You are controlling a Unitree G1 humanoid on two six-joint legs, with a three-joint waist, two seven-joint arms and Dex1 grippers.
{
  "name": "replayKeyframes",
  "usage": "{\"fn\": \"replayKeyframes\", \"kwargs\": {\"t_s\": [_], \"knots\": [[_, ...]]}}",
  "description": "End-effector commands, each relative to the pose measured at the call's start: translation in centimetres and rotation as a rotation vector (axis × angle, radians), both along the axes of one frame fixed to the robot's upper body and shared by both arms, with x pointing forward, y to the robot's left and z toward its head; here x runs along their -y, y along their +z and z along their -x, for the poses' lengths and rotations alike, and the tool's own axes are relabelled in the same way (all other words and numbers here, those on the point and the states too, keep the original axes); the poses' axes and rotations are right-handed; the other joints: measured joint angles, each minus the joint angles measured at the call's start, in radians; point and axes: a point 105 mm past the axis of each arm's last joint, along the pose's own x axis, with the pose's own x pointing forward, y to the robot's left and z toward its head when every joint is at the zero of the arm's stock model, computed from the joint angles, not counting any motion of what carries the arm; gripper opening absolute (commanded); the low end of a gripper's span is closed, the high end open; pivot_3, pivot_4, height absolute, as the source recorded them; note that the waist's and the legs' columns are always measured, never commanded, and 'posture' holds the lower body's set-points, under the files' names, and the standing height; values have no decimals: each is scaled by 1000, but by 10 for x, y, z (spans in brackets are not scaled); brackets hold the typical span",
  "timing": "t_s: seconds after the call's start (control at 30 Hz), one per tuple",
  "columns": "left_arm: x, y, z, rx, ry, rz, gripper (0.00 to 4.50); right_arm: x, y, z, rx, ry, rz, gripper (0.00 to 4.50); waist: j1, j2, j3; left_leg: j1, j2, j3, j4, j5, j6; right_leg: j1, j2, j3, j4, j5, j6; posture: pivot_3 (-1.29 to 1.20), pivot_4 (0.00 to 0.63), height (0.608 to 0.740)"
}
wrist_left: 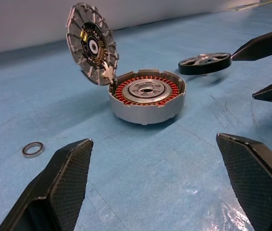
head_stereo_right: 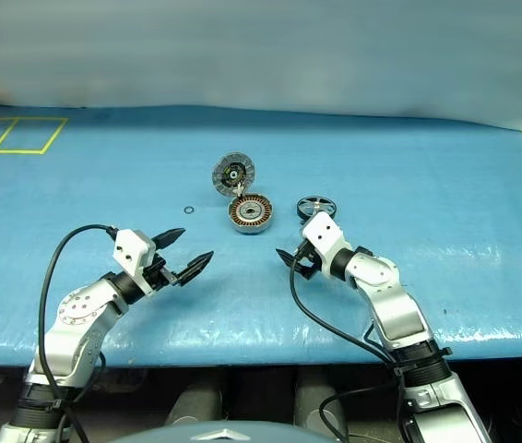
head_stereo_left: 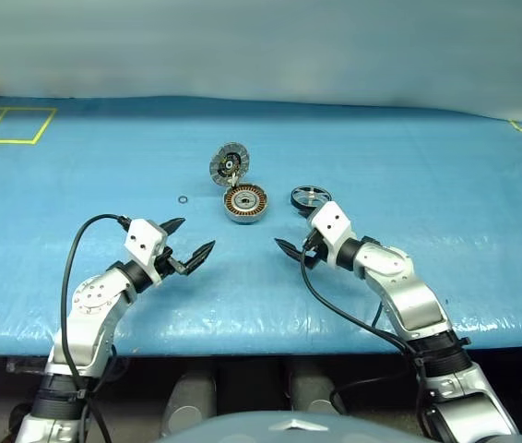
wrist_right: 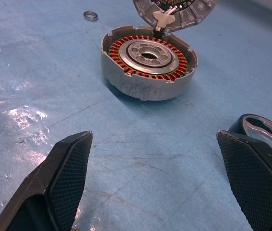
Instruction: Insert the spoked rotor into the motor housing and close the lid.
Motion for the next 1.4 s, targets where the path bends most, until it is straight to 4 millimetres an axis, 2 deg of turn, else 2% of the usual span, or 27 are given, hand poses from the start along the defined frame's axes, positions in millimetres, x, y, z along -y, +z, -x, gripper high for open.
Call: {"fn": "replayKeyframes", "kwargs": {"t_s": [0.03,0.47,1.4], "knots": [[1,16,1,59,-8,10,4489,0,15,-4,52,9,-40,4344,0,0,0,0,0,0,0,0,0,0,0,0,0,0,0,0,150,740],[6,16,3,38,-58,24,4489,-1,21,1,39,37,-115,4344,2,0,0,0,0,0,0,0,0,0,0,0,0,0,0,0,150,740],[9,18,0,48,-72,24,4489,-5,23,-5,41,57,-87,4344,2,0,0,0,0,0,0,0,0,0,0,0,0,0,0,0,150,740]]}}
